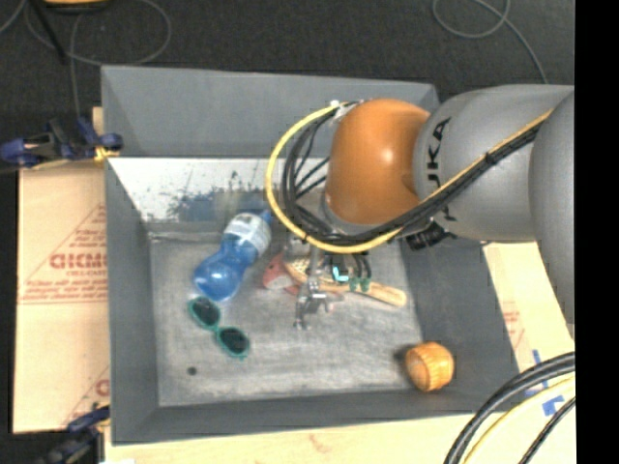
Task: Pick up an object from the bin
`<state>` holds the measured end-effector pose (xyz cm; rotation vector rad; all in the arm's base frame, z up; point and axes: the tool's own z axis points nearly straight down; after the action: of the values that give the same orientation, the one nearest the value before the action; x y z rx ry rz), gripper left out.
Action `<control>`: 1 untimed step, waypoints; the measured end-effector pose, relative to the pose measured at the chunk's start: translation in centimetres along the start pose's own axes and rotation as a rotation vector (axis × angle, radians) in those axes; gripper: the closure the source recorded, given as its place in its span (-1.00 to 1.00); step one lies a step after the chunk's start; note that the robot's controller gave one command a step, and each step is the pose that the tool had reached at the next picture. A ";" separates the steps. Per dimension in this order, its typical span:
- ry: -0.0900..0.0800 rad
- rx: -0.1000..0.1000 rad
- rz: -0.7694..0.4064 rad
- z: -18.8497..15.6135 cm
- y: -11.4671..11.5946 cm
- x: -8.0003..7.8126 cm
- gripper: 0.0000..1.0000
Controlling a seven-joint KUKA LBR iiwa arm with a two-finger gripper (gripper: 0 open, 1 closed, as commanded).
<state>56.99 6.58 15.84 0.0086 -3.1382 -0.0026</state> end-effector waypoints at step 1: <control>-0.006 0.000 0.001 -0.3 0.0 -0.2 -1.00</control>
Offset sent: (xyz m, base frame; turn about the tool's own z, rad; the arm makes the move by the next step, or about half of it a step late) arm 0.0459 -0.0167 -0.0855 0.0847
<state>57.16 6.56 16.16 0.0070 -3.1446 -0.0033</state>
